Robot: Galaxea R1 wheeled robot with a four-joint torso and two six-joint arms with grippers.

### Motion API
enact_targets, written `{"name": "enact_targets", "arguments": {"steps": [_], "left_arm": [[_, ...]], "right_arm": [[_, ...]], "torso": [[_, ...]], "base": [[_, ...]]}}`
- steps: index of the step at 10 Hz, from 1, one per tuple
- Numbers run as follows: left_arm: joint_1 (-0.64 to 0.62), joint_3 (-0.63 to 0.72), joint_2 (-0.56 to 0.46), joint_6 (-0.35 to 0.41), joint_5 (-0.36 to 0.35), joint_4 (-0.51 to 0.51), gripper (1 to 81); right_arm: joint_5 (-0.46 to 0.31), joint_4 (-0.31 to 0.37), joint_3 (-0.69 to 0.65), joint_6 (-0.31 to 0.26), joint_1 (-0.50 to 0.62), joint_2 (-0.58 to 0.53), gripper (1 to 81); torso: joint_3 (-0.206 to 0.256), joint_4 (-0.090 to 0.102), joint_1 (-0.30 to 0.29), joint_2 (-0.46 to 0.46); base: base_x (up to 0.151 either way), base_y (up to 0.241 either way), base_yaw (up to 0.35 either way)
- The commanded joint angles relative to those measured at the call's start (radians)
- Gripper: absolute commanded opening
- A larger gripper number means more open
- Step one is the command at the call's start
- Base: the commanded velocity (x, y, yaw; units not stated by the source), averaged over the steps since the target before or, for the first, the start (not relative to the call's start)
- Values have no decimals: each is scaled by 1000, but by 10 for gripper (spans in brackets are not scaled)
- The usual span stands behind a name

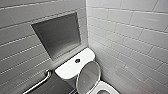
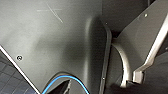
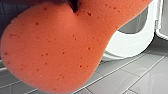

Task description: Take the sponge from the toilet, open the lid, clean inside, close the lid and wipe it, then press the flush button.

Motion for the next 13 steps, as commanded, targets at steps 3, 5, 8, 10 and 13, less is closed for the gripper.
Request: {"name": "enact_targets", "arguments": {"steps": [3, 5, 8, 10, 13], "left_arm": [[11, -1, 1, 0, 73, 8, 811], [11, -1, 1, 0, 72, 7, 811], [9, -1, 1, 0, 72, 7, 811], [8, -1, -4, 0, 73, 5, 811], [8, -1, -6, -1, 73, 1, 811]], "right_arm": [[-250, -119, 122, -9, 291, -75, 10], [-365, -121, 83, -10, 392, -33, 10], [-533, -122, -57, -10, 499, 80, 10], [-589, -141, -141, -10, 547, 161, 10], [-647, -156, -256, -10, 634, 264, 10]], "torso": [[0, 0, 0, 0], [0, 0, 0, 0], [0, 0, 0, 0], [0, 0, 0, 0], [0, 0, 0, 0]], "base": [[0, 0, 0], [0, 0, 0], [0, 0, 0], [0, 0, 0], [0, 0, 0]]}}
